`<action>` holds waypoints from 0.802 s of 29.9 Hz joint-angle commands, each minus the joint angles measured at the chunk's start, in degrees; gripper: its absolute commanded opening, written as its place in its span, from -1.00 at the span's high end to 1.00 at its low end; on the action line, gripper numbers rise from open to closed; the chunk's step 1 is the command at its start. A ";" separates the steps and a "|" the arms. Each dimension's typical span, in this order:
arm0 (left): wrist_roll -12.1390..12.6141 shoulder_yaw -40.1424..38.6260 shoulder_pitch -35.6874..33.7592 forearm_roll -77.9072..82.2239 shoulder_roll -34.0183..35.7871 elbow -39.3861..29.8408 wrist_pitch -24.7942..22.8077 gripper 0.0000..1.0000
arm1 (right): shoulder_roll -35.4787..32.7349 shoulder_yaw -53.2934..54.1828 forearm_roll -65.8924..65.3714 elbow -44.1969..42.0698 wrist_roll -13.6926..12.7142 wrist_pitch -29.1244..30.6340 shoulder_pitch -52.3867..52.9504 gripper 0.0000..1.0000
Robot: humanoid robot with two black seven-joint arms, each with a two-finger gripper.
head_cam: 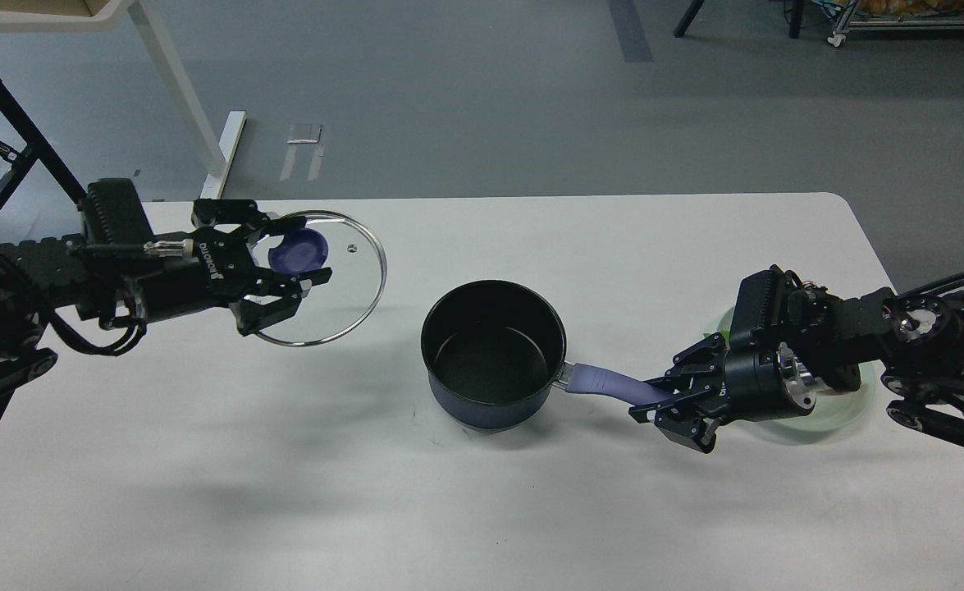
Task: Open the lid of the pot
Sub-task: 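Lower the glass lid onto the table beside the pot, left gripper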
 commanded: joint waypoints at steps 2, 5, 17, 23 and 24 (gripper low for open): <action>-0.01 6.70 4.46 -1.92 2.31 4.13 4.78 0.20 | -0.08 0.00 -0.06 0.01 0.00 0.09 0.01 0.45; -0.01 7.50 7.10 -2.09 1.87 8.80 4.78 0.20 | -0.08 0.00 0.02 0.01 0.00 0.00 0.01 0.45; -0.01 7.59 12.29 -6.66 0.73 12.94 4.78 0.16 | 0.01 0.00 -0.06 0.01 0.00 0.00 0.01 0.44; -0.01 7.68 12.64 -6.66 -1.73 15.40 4.78 0.13 | 0.01 0.00 -0.06 0.01 0.00 0.09 0.01 0.43; -0.01 7.68 12.64 -6.75 -2.00 15.66 4.78 0.11 | 0.01 0.00 -0.06 0.01 0.00 0.09 0.01 0.43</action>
